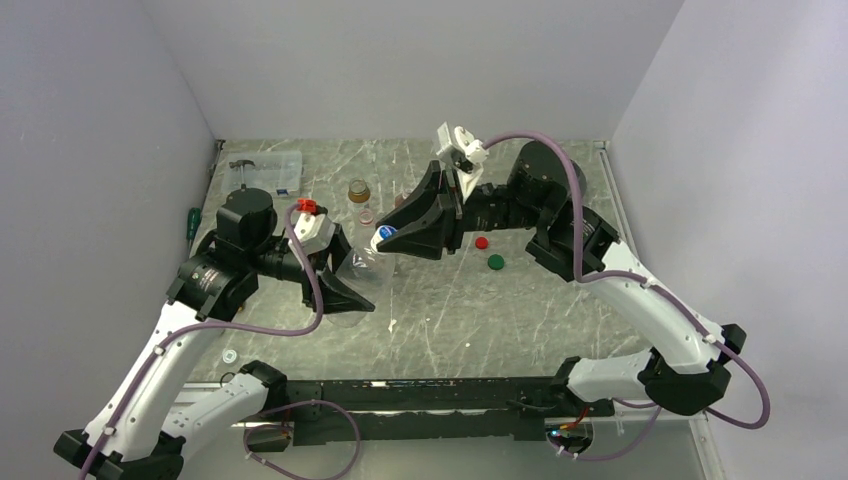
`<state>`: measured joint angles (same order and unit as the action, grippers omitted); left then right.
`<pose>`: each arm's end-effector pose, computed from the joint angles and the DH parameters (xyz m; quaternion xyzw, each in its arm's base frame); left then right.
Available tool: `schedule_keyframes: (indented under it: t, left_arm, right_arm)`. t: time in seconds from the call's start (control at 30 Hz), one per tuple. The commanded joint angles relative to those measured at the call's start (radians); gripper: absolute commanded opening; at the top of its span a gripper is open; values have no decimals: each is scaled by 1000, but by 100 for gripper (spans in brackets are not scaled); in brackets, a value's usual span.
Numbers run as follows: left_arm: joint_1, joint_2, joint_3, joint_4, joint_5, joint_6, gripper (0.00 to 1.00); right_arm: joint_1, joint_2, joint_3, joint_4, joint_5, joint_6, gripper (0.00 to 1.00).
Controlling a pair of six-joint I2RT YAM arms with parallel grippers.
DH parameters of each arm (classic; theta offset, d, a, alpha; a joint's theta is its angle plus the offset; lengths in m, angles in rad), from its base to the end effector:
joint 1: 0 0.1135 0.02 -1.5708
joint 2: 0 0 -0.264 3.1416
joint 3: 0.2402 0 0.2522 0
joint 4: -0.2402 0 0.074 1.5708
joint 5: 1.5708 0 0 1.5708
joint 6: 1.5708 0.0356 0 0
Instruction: Unscrew the bottle caps
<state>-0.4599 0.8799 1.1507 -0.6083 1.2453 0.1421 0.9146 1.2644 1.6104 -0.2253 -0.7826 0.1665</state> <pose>0.1215 -0.0978 0.4120 0.5186 0.5329 -0.5441 0.3886 0.1320 0.2126 0.5167 -0.4897 0.4664 0.5729 0.4631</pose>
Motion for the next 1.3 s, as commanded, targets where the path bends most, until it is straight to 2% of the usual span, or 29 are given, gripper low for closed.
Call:
schedule_keyframes:
  t: [0.0, 0.1, 0.3, 0.47, 0.63, 0.7, 0.77, 0.8, 0.83, 0.9, 0.93, 0.97, 1.0, 1.03, 1.07, 1.17, 1.27]
  left_arm:
    - [10, -3, 25, -64, 16, 40, 0]
    - [10, -6, 18, -71, 18, 53, 0]
    - [10, -11, 17, -61, 44, 37, 0]
    - [10, -15, 11, -66, 9, 51, 0]
    - [10, -16, 3, -43, -74, 55, 0]
    - [10, -23, 4, -25, -111, 44, 0]
    - [10, -31, 6, -8, -172, 39, 0]
    - [10, -38, 2, 9, -203, 35, 0]
    - [10, -48, -6, 29, -239, 29, 0]
    - [10, -65, -28, 64, -298, 23, 0]
    - [10, -69, -37, 79, -315, 19, 0]
    - [11, -73, -46, 88, -323, 20, 0]
    - [11, -72, -51, 88, -325, 25, 0]
    - [10, -69, -53, 79, -324, 32, 0]
    - [10, -67, -53, 69, -322, 36, 0]
    - [10, -68, -56, 80, -332, 21, 0]
    - [10, -70, -56, 100, -353, 4, 0]
  right_arm:
    - [-23, -127, -23, 197, -39, 64, 0]
    - [-35, -177, -76, 299, 54, 103, 0]
    - [-37, -124, -38, 263, -51, 115, 4]
    - [-36, -79, -42, 280, 43, 159, 6]
    - [-15, 2, 7, 237, 106, 168, 32]
    - [6, 23, 26, 160, 150, 130, 58]
    - [15, 20, 23, 121, 207, 110, 79]
    - [16, 16, 19, 107, 244, 105, 85]
    - [17, 8, 19, 93, 285, 99, 86]
    - [17, -5, 19, 71, 361, 94, 67]
    - [17, -10, 18, 67, 396, 98, 61]
    - [17, -11, 17, 60, 443, 105, 61]
    - [15, -11, 19, 48, 478, 108, 65]
    - [15, -9, 20, 35, 516, 106, 75]
    - [15, -8, 19, 24, 542, 106, 78]
    - [15, -11, 0, 29, 530, 115, 81]
    - [16, -21, -25, 53, 490, 138, 79]
